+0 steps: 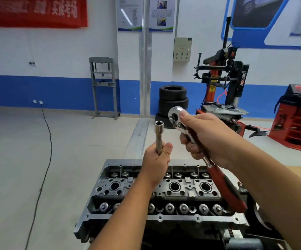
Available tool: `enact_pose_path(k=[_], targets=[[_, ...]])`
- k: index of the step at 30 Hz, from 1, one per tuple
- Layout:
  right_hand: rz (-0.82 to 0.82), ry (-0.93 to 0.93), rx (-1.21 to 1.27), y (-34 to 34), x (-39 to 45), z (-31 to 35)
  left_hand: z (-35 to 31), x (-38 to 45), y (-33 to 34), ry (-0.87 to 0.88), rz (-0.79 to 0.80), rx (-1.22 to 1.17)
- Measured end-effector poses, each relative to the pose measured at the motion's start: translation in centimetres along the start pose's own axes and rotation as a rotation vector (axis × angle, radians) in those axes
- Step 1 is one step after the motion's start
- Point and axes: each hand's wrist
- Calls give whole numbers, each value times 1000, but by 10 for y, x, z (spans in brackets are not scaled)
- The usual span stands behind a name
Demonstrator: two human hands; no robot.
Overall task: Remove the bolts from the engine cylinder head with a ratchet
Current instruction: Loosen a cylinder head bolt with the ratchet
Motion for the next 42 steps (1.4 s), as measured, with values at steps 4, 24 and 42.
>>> enact_pose_path(k=[4, 24, 42], targets=[[-23, 72, -41, -4, 7, 14, 1, 1, 0, 0, -2, 7], [188, 301, -276, 4, 23, 62, 0, 2, 1, 19, 34, 64], [149, 358, -396, 13, 22, 59, 3, 4, 0, 42, 13, 67]])
Point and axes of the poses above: each hand's wrist, its own x-axis towards the middle knuckle, its own y-axis out of the palm, z = x × y
